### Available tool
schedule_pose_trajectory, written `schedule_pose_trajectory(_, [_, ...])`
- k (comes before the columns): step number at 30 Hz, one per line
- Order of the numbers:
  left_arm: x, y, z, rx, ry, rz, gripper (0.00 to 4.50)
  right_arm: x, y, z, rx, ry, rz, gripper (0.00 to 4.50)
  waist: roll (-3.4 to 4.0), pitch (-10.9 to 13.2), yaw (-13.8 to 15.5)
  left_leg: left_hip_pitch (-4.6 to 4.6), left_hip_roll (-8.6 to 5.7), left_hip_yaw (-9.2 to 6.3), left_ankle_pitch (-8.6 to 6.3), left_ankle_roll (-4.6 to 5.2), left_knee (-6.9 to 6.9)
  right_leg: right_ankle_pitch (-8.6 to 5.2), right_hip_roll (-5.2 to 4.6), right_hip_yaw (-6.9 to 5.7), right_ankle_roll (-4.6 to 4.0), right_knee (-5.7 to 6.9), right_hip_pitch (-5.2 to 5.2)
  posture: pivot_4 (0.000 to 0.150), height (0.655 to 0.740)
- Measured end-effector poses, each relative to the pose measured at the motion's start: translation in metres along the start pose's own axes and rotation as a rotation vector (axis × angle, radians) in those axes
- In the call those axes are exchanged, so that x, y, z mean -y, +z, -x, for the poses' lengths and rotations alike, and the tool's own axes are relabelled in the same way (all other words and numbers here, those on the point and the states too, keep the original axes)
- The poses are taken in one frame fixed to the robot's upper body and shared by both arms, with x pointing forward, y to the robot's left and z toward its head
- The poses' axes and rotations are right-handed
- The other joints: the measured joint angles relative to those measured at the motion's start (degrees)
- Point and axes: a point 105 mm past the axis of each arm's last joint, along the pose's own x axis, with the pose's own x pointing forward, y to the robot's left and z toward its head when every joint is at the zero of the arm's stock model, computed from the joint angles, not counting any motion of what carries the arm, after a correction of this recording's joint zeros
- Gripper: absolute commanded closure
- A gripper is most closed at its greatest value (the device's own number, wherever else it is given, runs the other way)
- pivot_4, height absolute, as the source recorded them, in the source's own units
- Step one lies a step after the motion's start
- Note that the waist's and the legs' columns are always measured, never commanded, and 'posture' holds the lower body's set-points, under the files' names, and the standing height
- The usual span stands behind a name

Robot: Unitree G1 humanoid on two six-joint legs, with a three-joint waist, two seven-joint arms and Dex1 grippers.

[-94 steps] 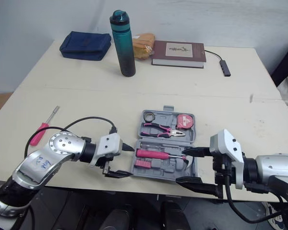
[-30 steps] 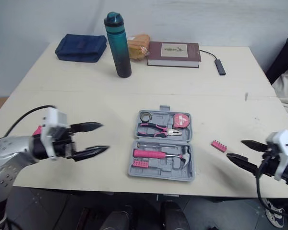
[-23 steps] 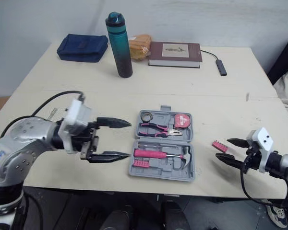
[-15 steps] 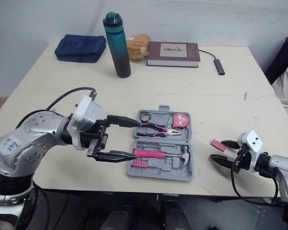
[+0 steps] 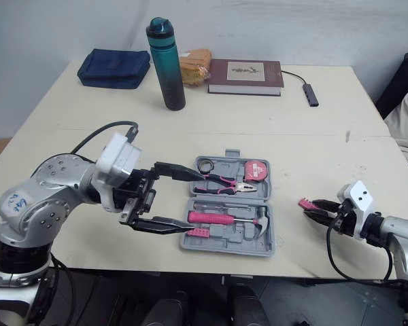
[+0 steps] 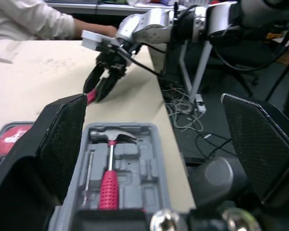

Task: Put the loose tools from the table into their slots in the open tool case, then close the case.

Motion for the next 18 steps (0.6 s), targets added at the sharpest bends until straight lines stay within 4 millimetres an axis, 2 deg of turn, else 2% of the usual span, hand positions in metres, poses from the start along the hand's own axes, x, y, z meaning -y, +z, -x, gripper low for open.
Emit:
schedule_pose_trajectory(3, [0.003,0.002,0.000,0.000,-0.022,0.010,0.00,-0.001,0.002,0.000,0.002,0.001,0.002,3.78,0.00,0.00,0.00,0.00,0.00,0.00,0.00,0.00,0.00,0.00,0.00,0.00,0.00,0.00,0.00,0.150,0.7400])
schedule_pose_trajectory(5, [0.004,0.001,0.002,-0.012,-0.025,0.019,0.00,-0.011,0.009,-0.002,0.006,0.042,-0.002,3.78,0.00,0.00,-0.02,-0.02,0.00,-0.01,0.00,-0.01,0.00,0.00,0.01,0.01,0.00,0.04,-0.05,0.150,0.7400])
schedule_pose_trajectory(9, [0.011,-0.012,0.011,-0.067,-0.037,0.070,0.00,-0.051,0.051,-0.010,0.050,0.206,0.085,3.78,0.06,0.03,-0.74,-0.03,0.01,-0.01,0.02,-0.04,-0.03,-0.01,0.02,0.03,-0.01,0.09,-0.09,0.150,0.7400])
schedule_pose_trajectory(13, [0.020,-0.042,0.021,-0.189,-0.027,0.125,0.00,-0.100,0.085,-0.020,0.000,0.388,0.221,3.78,0.07,0.04,-0.78,-0.01,0.02,-0.07,0.04,-0.08,-0.07,-0.03,0.02,0.00,-0.06,0.05,-0.07,0.150,0.7400])
schedule_pose_trajectory(15, [0.024,-0.057,0.023,-0.236,-0.025,0.133,0.00,-0.124,0.091,-0.024,-0.048,0.473,0.251,3.78,0.06,0.05,-0.49,-0.05,0.02,-0.12,0.03,-0.07,-0.09,-0.04,0.00,-0.04,-0.07,-0.05,-0.07,0.150,0.7400])
schedule_pose_trajectory(18, [0.023,-0.063,0.024,-0.259,-0.005,0.118,0.00,-0.147,0.090,-0.029,-0.112,0.560,0.276,3.78,0.00,0.08,0.39,-0.11,0.01,-0.13,0.00,-0.02,-0.08,-0.04,-0.03,-0.06,-0.07,-0.13,-0.07,0.150,0.7400])
